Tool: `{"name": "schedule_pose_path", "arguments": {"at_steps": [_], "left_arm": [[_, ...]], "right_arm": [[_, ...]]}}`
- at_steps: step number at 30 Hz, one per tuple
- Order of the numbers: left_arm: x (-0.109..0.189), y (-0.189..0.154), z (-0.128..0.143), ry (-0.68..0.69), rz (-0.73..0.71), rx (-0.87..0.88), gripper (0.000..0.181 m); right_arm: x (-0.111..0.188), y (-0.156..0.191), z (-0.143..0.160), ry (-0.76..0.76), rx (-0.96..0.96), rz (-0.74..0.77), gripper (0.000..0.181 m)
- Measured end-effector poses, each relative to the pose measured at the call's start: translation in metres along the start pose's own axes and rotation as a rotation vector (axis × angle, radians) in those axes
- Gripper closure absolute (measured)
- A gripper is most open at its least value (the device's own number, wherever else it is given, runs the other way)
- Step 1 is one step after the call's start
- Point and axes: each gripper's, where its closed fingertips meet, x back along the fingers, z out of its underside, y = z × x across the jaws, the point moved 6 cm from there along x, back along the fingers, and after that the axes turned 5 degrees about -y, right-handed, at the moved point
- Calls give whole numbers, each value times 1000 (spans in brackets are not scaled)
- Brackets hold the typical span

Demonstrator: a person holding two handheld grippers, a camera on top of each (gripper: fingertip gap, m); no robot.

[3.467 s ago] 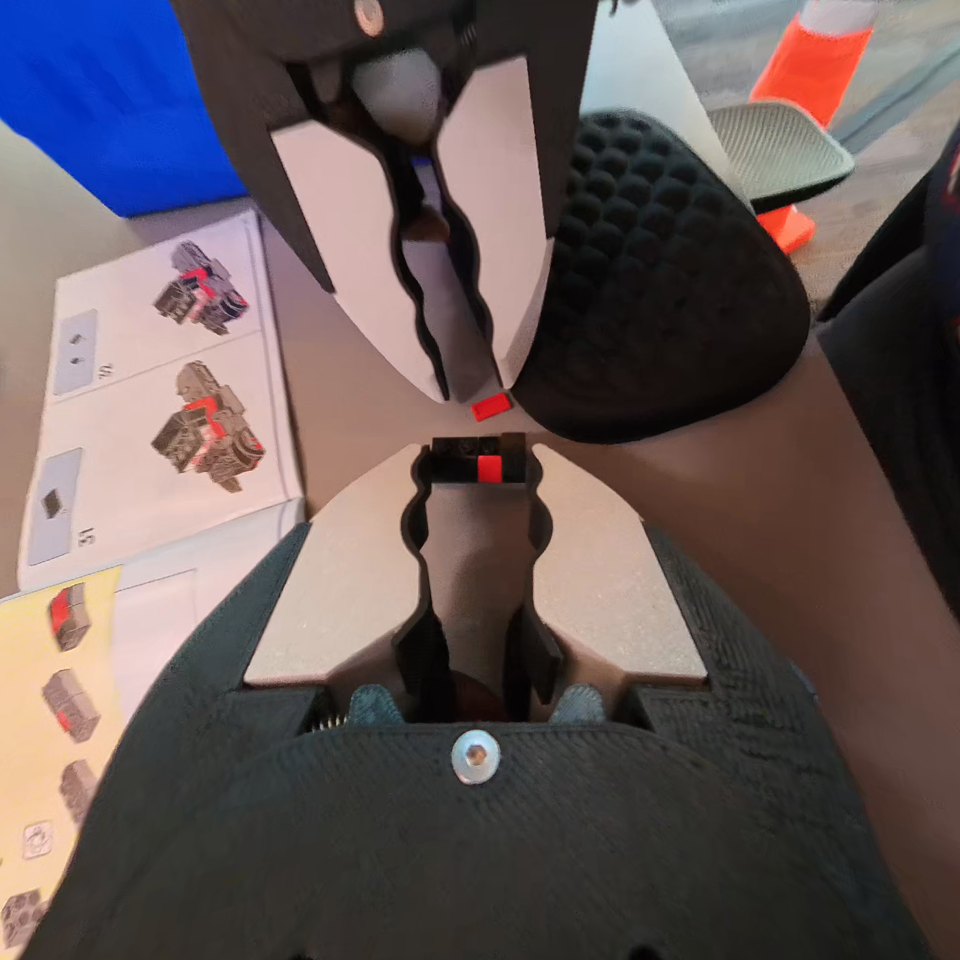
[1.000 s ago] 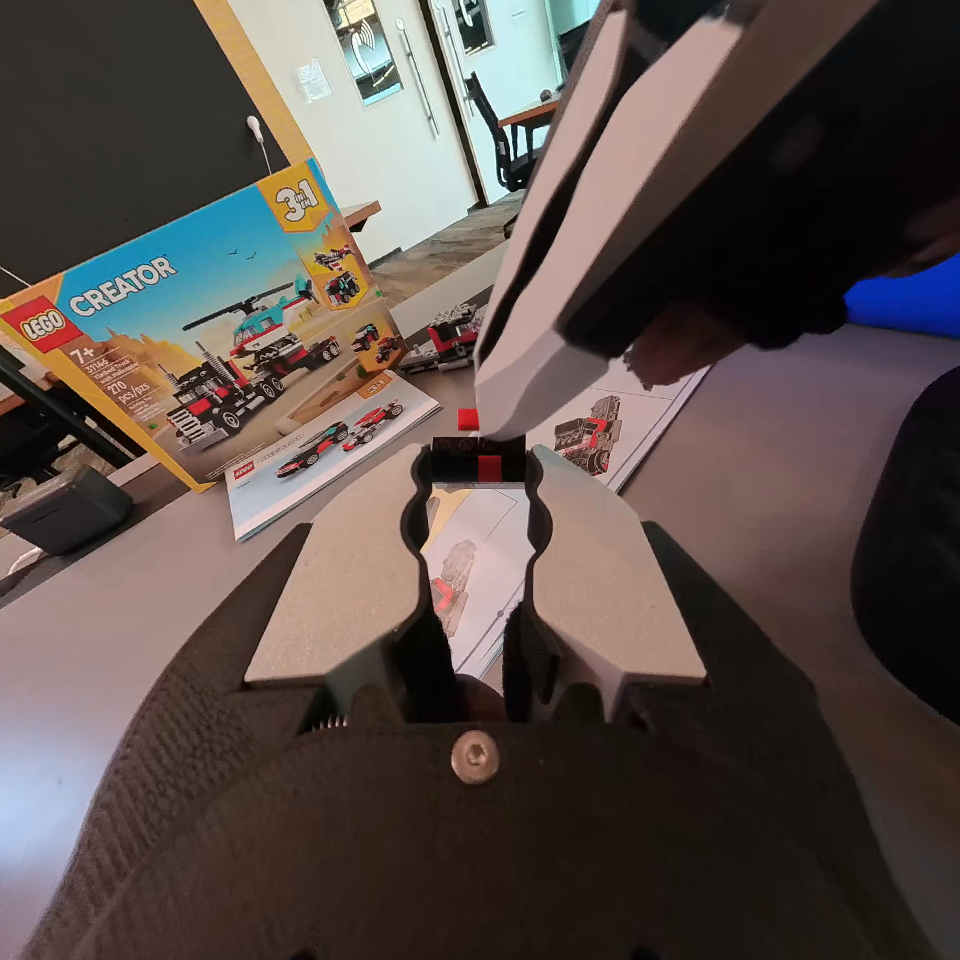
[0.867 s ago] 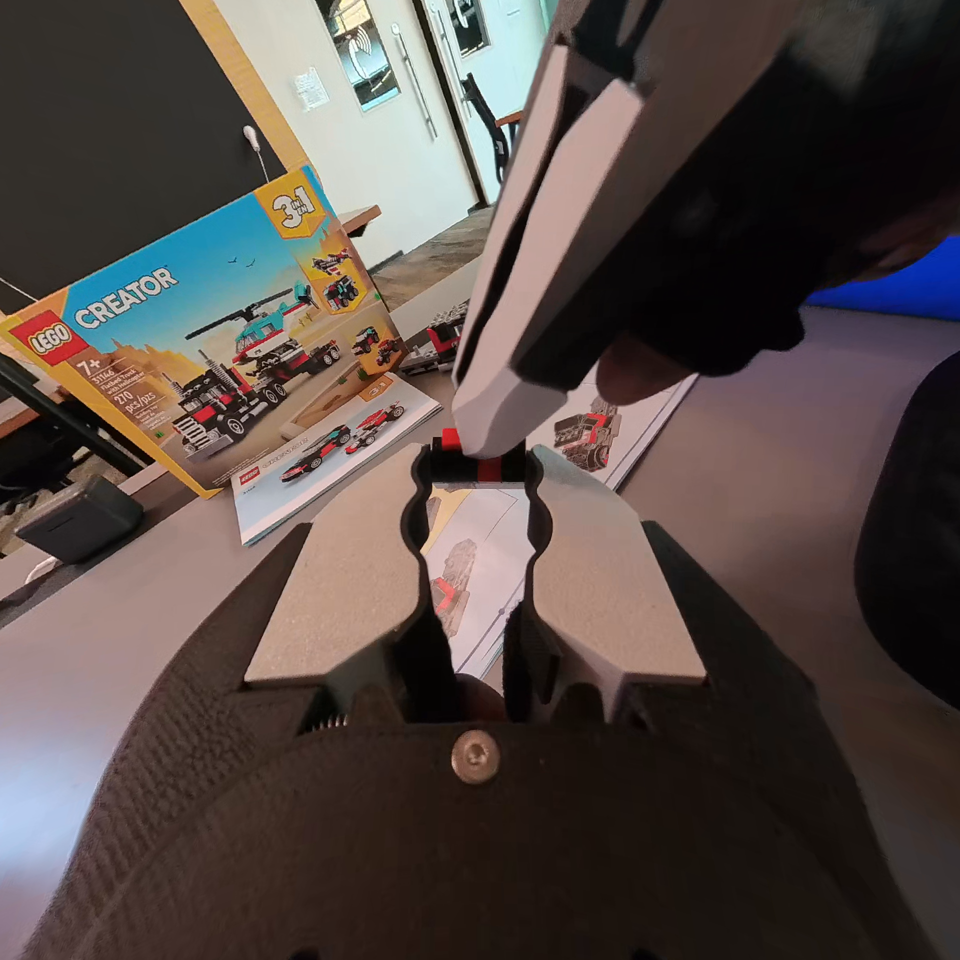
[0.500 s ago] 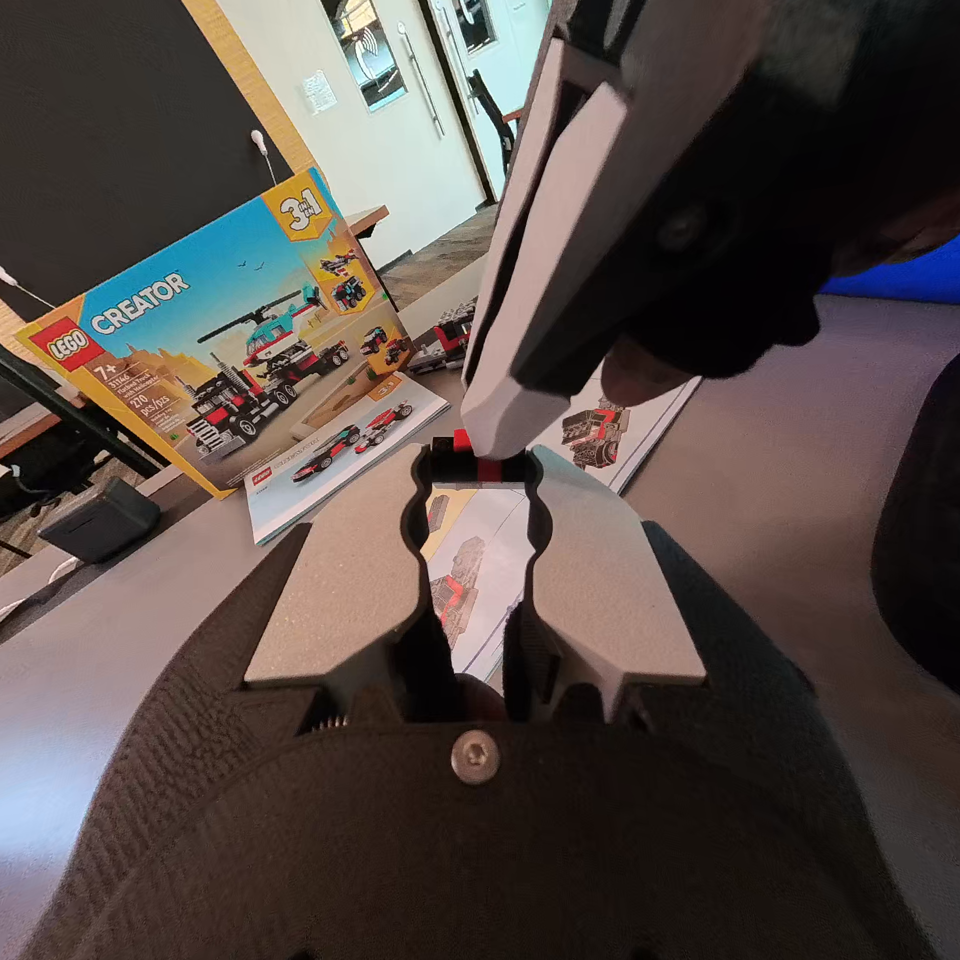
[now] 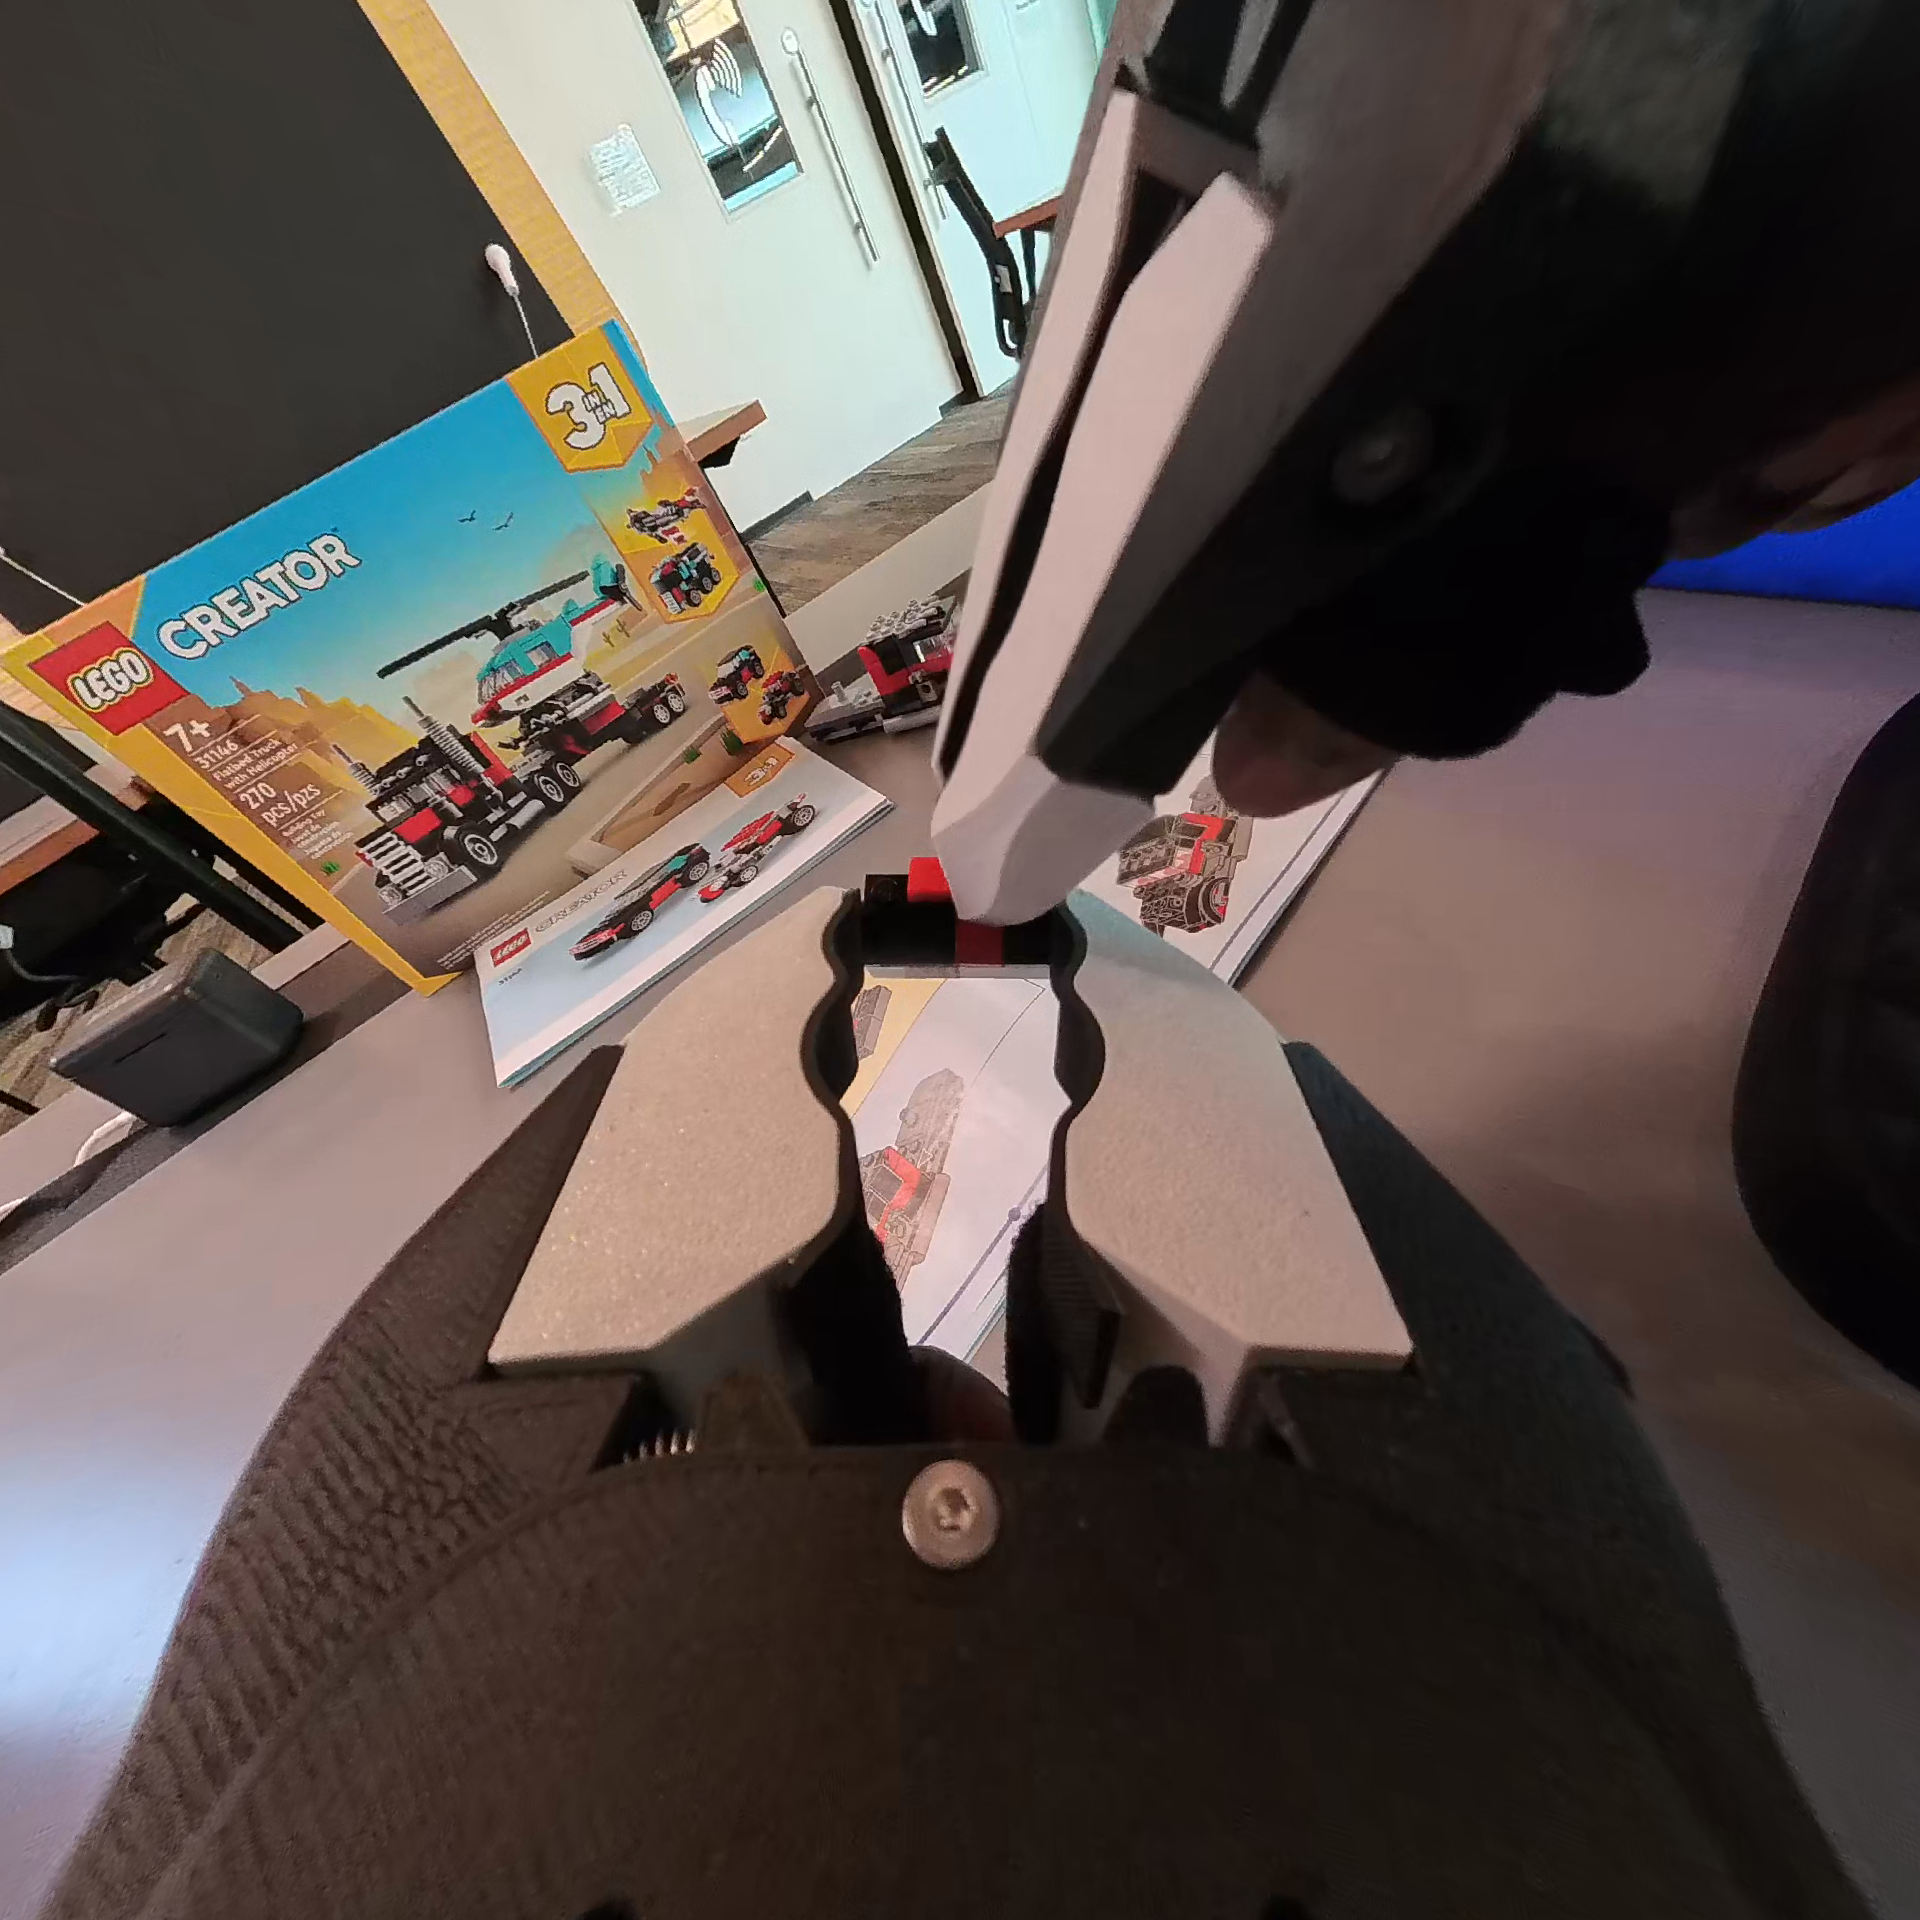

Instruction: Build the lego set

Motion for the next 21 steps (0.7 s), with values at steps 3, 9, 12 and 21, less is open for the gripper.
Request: {"name": "schedule_pose_path", "arguments": {"at_steps": [3, 9, 12, 21], "left_arm": [[0, 0, 0, 3, 3, -1, 147], [-1, 0, 0, 7, 10, 5, 147], [-2, 0, 0, 8, 12, 9, 147], [0, 7, -3, -37, 86, 129, 147]], "right_arm": [[-1, 0, 1, -1, -6, -7, 173], [-1, 0, 0, -7, -10, -17, 170], [0, -1, 1, -14, -20, -36, 166], [17, -28, 15, -432, -534, -535, 150]]}}
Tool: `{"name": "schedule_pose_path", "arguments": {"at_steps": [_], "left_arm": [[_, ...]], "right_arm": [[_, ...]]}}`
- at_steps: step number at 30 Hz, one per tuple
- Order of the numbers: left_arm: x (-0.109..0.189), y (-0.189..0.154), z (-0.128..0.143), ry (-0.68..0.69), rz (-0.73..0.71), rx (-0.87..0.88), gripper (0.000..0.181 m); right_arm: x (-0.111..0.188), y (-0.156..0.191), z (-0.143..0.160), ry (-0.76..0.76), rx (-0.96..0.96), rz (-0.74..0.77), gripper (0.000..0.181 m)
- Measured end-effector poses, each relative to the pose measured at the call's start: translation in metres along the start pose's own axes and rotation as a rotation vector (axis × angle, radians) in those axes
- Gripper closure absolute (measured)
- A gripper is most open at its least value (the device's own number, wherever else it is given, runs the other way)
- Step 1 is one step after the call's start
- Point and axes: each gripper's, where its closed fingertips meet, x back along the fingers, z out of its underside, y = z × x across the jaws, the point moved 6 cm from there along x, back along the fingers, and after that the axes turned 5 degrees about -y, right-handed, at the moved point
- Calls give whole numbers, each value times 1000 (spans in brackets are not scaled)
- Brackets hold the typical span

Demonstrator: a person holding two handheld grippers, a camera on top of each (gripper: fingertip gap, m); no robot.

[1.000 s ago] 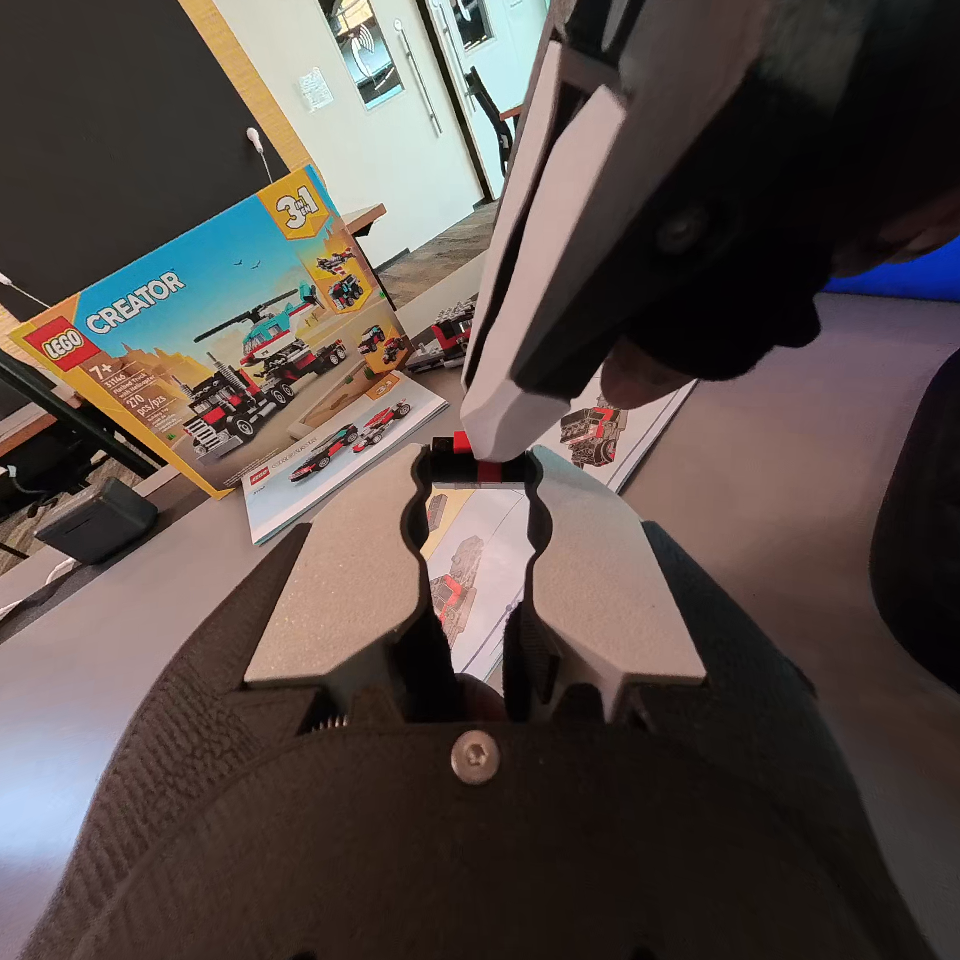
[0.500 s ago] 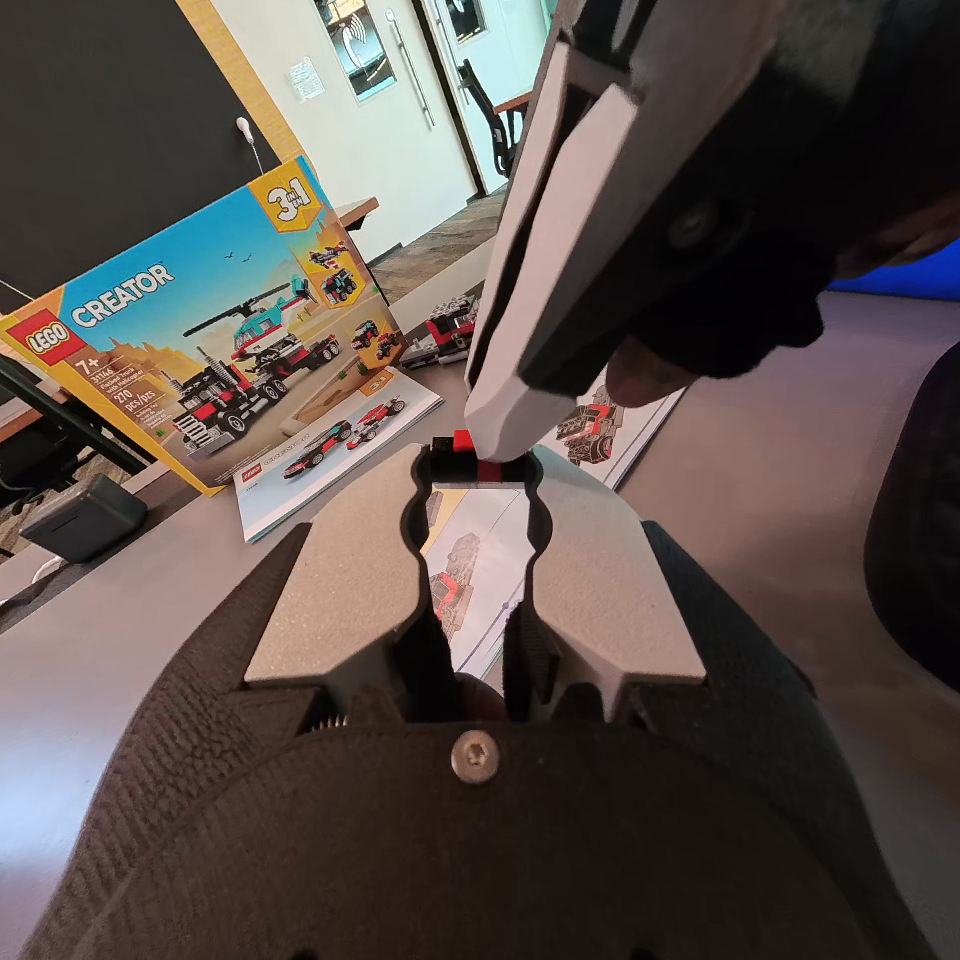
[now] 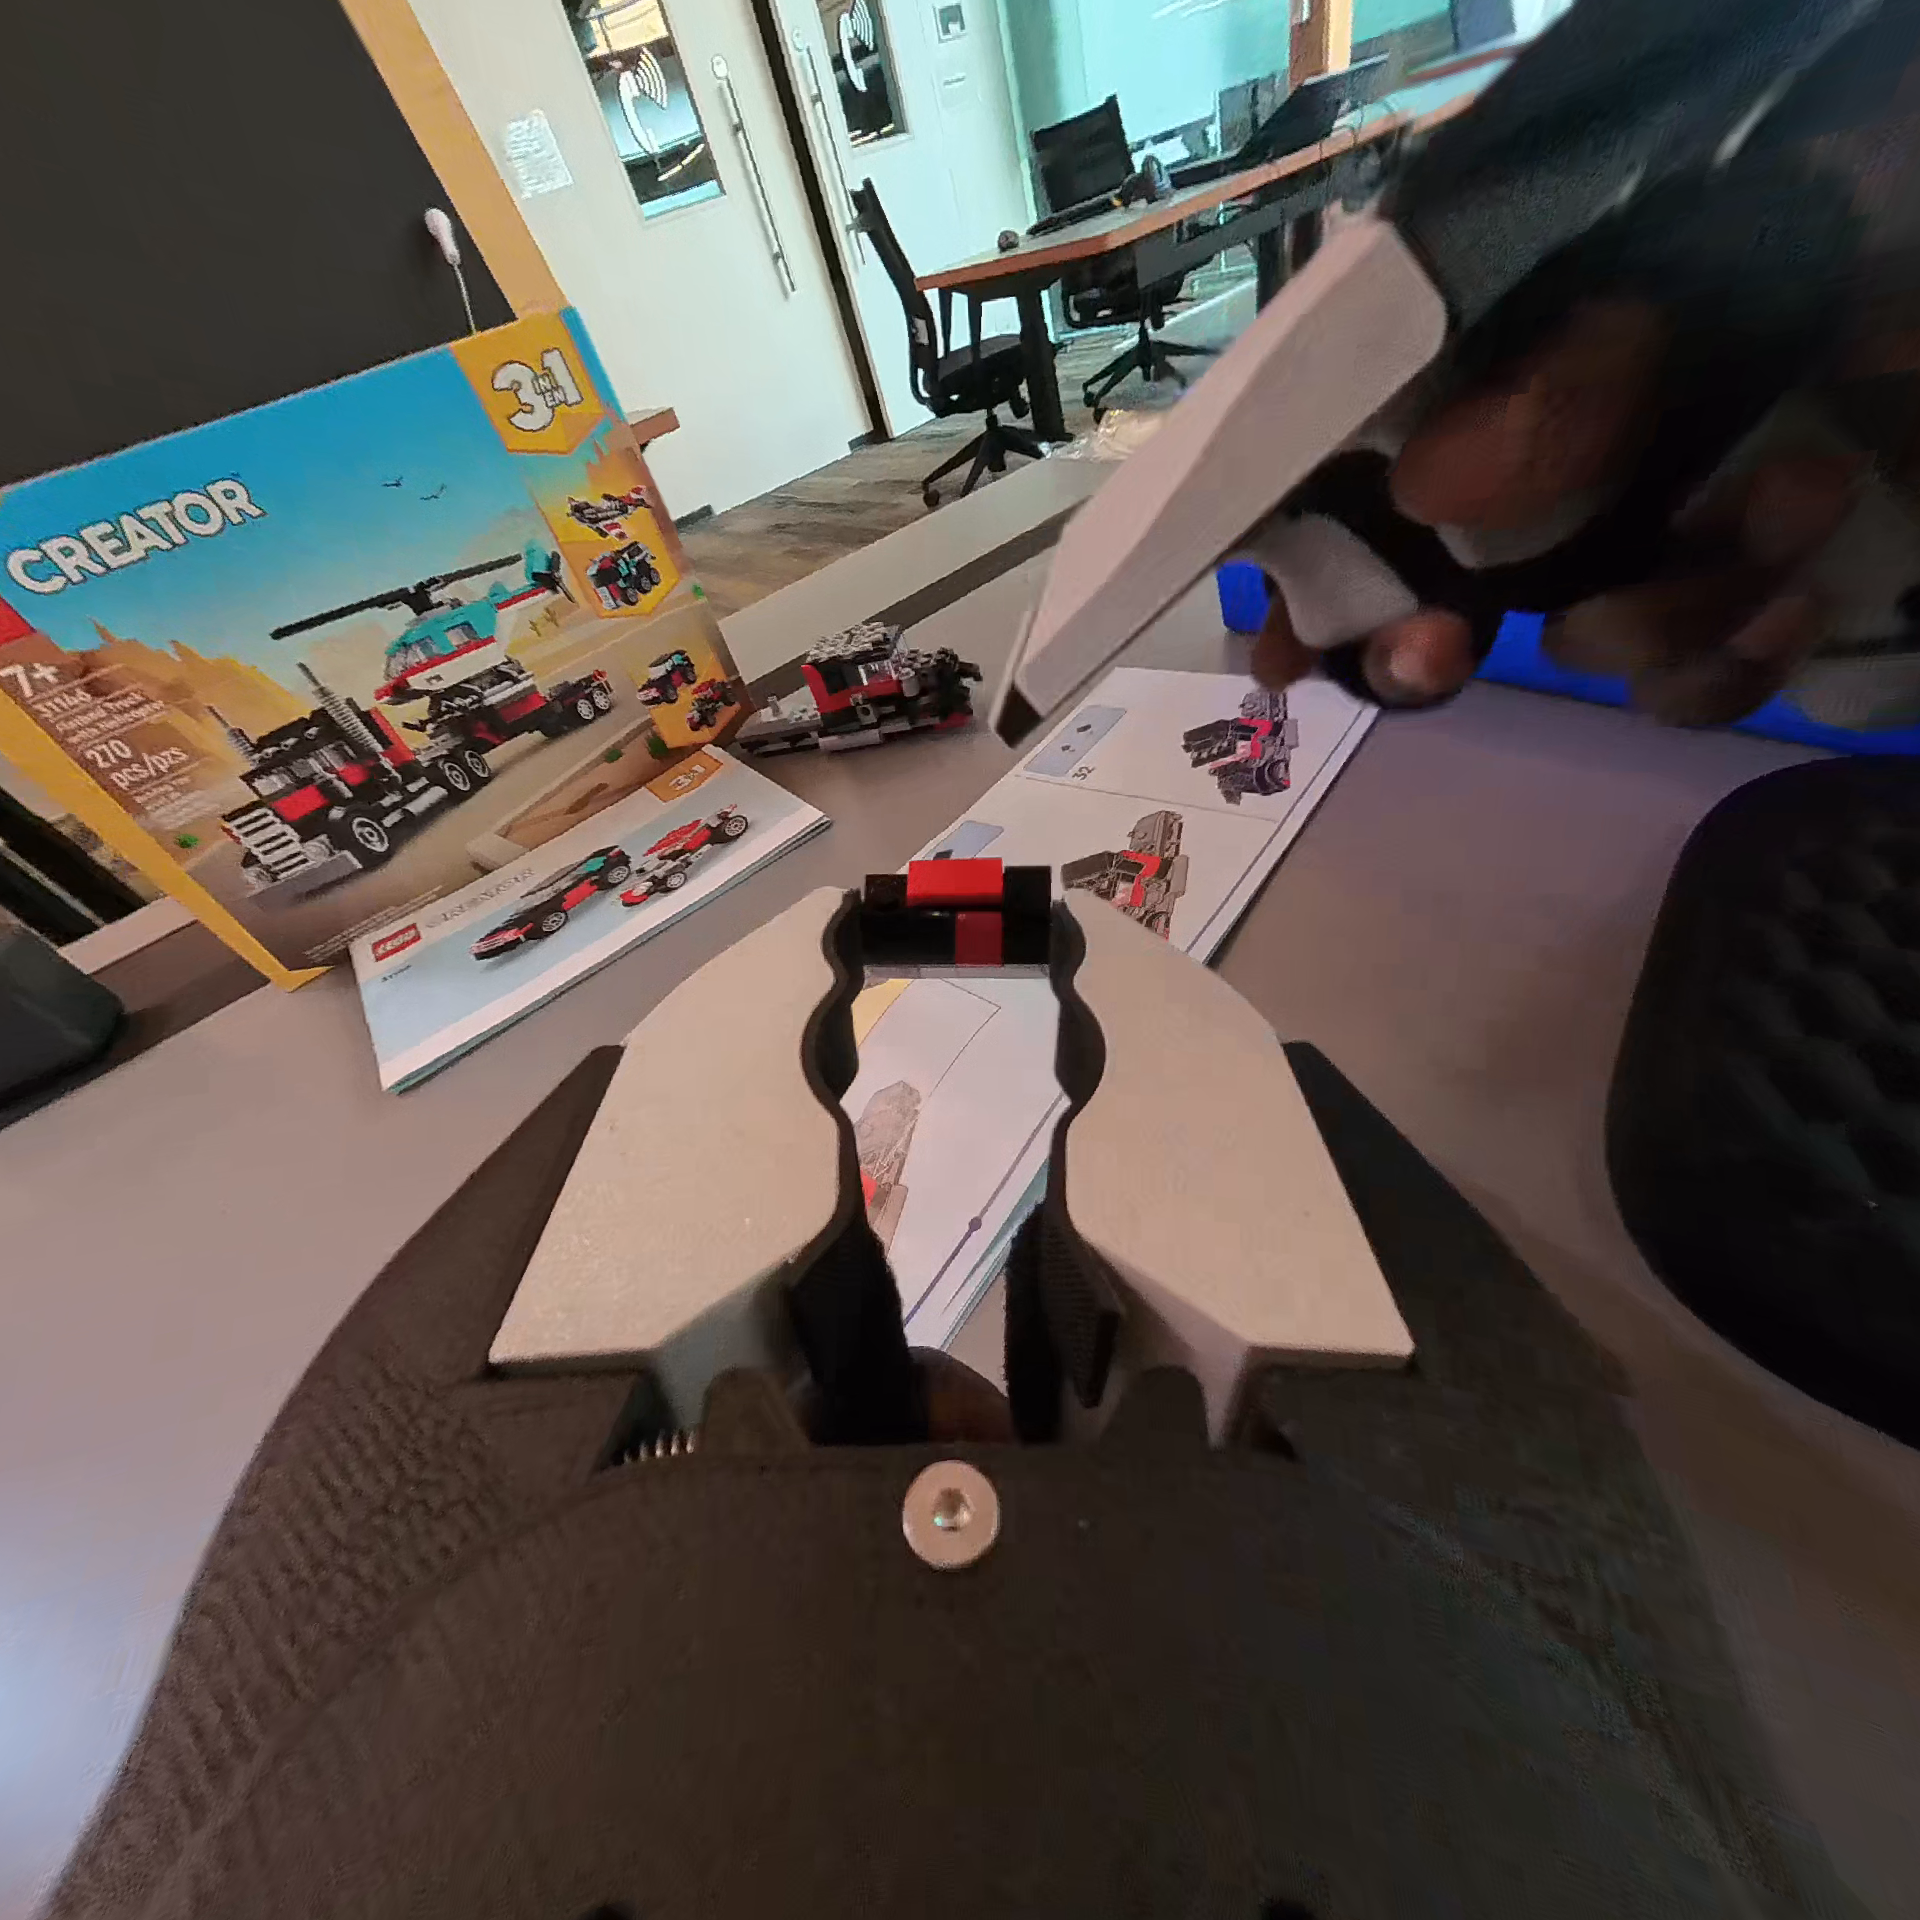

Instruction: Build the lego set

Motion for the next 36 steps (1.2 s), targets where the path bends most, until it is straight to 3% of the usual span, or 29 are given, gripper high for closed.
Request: {"name": "schedule_pose_path", "arguments": {"at_steps": [4, 7, 12, 17, 36], "left_arm": [[0, 2, -1, -9, -1, 24, 147], [-1, 2, -2, -14, -2, 16, 146], [-2, 1, -3, -24, -7, 4, 147], [-4, 1, -3, -25, -11, -10, 146], [-5, -2, -4, -32, -56, -160, 147]], "right_arm": [[-8, -17, 9, -108, -167, -55, 150], [-17, -24, 18, -139, -318, -152, 144], [-25, -27, 27, -137, -450, -267, 149], [-26, -28, 27, -145, -429, -276, 165], [-23, -20, 29, -217, -118, -198, 166]]}}
